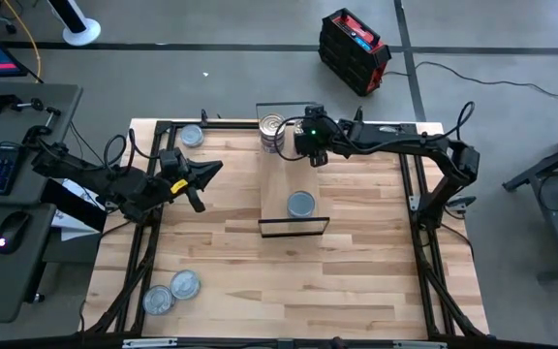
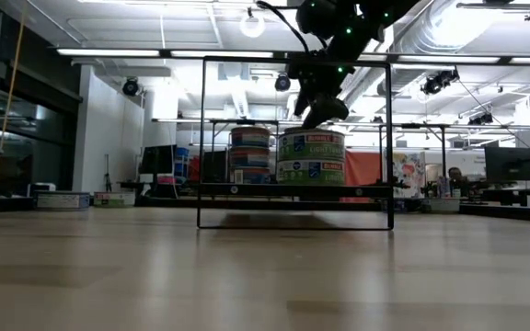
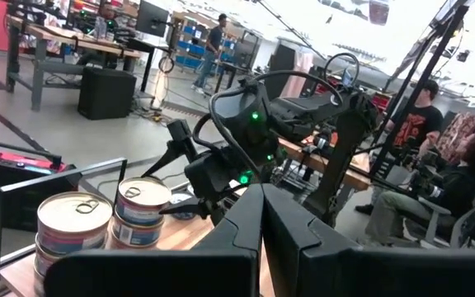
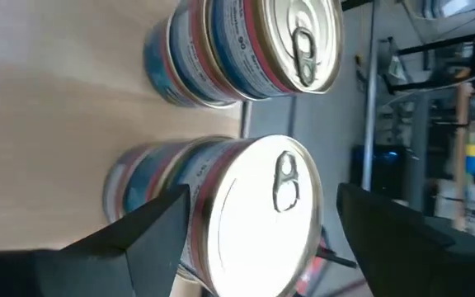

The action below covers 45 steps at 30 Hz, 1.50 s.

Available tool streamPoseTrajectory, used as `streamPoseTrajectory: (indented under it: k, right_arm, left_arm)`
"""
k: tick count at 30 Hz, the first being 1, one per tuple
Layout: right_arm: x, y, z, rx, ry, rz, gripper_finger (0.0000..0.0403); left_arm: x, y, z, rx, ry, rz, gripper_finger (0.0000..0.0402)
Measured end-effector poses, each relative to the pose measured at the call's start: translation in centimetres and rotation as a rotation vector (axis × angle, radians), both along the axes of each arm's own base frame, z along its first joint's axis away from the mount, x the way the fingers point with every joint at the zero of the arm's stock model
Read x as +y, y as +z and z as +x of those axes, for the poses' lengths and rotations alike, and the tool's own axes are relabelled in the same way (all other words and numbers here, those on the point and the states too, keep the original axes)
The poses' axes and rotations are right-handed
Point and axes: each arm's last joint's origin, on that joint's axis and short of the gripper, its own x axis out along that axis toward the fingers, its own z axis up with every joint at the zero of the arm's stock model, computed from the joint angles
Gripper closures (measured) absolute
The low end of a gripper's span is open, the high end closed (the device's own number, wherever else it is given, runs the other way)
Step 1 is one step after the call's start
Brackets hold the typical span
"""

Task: Stack canned seafood by type on shelf
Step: Stack the blue pink tuna can on top of the other blue pink tuna cans on the shelf, then put the blue tuna can on the shelf

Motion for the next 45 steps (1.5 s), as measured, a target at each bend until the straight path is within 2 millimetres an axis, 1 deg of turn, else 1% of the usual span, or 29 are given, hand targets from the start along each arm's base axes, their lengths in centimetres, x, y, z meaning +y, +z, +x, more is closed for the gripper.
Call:
streamPoseTrajectory:
  k: [4, 6, 9, 12, 14, 15, 17, 19, 20, 21, 23, 25, 27, 30, 33, 35, 39, 45]
  right_arm:
    - [0.8, 0.7, -0.2, 0.017, -0.037, -0.071, 0.0108]
    - [1.3, 1.7, -0.7, -0.035, -0.067, -0.058, 0.0109]
    - [1.8, 3.3, -2.1, -0.141, -0.165, 0.010, 0.0122]
    - [1.9, 4.2, -4.4, -0.194, -0.331, 0.106, 0.0155]
    - [1.5, 4.5, -6.3, -0.228, -0.472, 0.172, 0.0193]
    - [1.1, 4.3, -7.4, -0.243, -0.547, 0.198, 0.0218]
    - [0.5, 3.1, -9.5, -0.266, -0.677, 0.240, 0.0277]
    - [-0.1, 1.2, -11.5, -0.298, -0.788, 0.307, 0.0347]
    - [-0.4, 0.2, -12.5, -0.321, -0.845, 0.360, 0.0374]
    - [-0.8, -1.0, -13.3, -0.355, -0.903, 0.414, 0.0387]
    - [-1.9, -3.2, -14.6, -0.442, -1.040, 0.481, 0.0385]
    - [-3.0, -4.9, -15.5, -0.541, -1.163, 0.500, 0.0390]
    - [-4.3, -6.1, -15.9, -0.645, -1.268, 0.514, 0.0399]
    - [-5.8, -8.4, -16.7, -0.705, -1.450, 0.510, 0.0398]
    - [-7.5, -9.8, -17.1, -0.761, -1.547, 0.518, 0.0402]
    - [-8.2, -10.6, -17.2, -0.766, -1.568, 0.551, 0.0402]
    - [-9.0, -11.2, -16.8, -0.808, -1.545, 0.575, 0.0402]
    - [-9.3, -12.3, -16.7, -0.719, -1.501, 0.586, 0.0403]
  left_arm:
    - [0.1, 0.1, -0.2, -0.005, 0.000, 0.000, 0.0401]
    - [0.1, 0.1, -0.2, -0.004, 0.000, 0.004, 0.0401]
    - [0.1, 0.1, -0.2, 0.005, 0.002, 0.015, 0.0401]
    - [0.1, 0.0, -0.2, 0.016, 0.002, 0.019, 0.0402]
    - [0.1, -0.1, -0.2, 0.026, 0.002, 0.017, 0.0401]
    - [0.2, -0.1, -0.2, 0.026, 0.005, 0.016, 0.0401]
    - [0.3, -0.1, -0.1, 0.024, 0.014, 0.014, 0.0402]
    - [0.5, -0.1, -0.1, 0.023, 0.025, 0.011, 0.0401]
    - [0.6, -0.1, -0.1, 0.021, 0.031, 0.006, 0.0402]
    - [0.7, -0.1, 0.0, 0.017, 0.037, -0.001, 0.0402]
    - [0.9, -0.1, 0.0, 0.005, 0.047, -0.017, 0.0401]
    - [1.1, -0.1, 0.0, -0.001, 0.057, -0.028, 0.0401]
    - [1.3, -0.1, 0.1, -0.010, 0.068, -0.042, 0.0401]
    - [1.5, -0.1, 0.1, -0.025, 0.081, -0.065, 0.0402]
    - [1.6, -0.1, 0.1, -0.040, 0.087, -0.083, 0.0402]
    - [1.6, -0.1, 0.1, -0.047, 0.087, -0.093, 0.0402]
    - [1.6, -0.1, 0.1, -0.056, 0.086, -0.109, 0.0401]
    - [1.6, -0.1, 0.2, -0.056, 0.088, -0.110, 0.0401]
